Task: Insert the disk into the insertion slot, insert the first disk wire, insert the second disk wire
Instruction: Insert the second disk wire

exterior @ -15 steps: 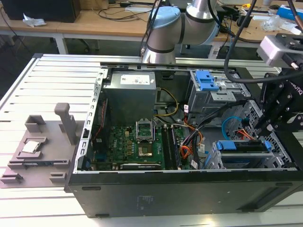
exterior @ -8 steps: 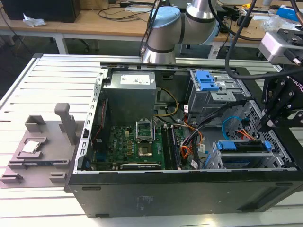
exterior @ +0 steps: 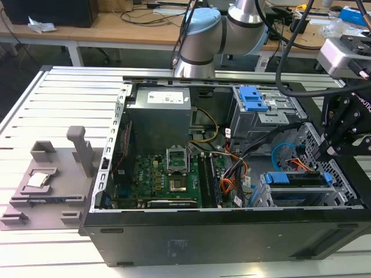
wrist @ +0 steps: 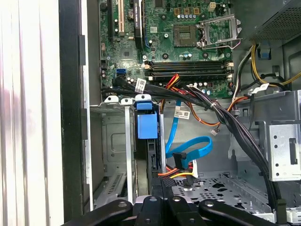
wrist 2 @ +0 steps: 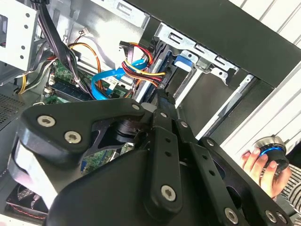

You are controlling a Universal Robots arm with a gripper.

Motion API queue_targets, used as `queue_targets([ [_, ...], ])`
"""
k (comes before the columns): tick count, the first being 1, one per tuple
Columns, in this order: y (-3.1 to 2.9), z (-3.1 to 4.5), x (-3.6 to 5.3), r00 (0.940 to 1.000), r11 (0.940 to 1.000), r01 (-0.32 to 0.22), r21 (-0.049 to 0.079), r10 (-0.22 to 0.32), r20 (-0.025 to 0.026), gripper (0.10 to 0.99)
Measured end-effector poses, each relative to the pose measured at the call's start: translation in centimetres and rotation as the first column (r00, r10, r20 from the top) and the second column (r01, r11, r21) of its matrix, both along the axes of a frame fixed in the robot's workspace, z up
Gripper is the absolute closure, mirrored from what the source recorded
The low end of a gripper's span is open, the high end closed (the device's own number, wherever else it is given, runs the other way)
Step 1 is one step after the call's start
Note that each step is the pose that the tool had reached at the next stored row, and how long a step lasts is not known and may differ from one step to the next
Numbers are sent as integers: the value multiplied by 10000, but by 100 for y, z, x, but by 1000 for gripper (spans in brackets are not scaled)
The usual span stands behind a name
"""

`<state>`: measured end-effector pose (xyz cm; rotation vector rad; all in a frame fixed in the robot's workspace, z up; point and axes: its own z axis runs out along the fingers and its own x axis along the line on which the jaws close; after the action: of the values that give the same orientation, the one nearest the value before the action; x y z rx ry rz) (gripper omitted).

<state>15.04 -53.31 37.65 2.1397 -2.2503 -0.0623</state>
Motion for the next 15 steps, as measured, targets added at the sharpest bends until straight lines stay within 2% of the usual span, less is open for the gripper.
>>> queue_targets([
  [5,0,1,0,10000,10000,1,0,-1,0,973],
  [8,0,1,0,10000,10000,0,0,0,0,792],
  [9,0,1,0,10000,10000,0,0,0,0,792],
  [10,2,3,0,10000,10000,0,-2,0,0,725],
  [13,107,2,1,10000,10000,1,-4,-1,0,725],
  [15,110,2,1,10000,10000,1,-4,-1,0,725],
])
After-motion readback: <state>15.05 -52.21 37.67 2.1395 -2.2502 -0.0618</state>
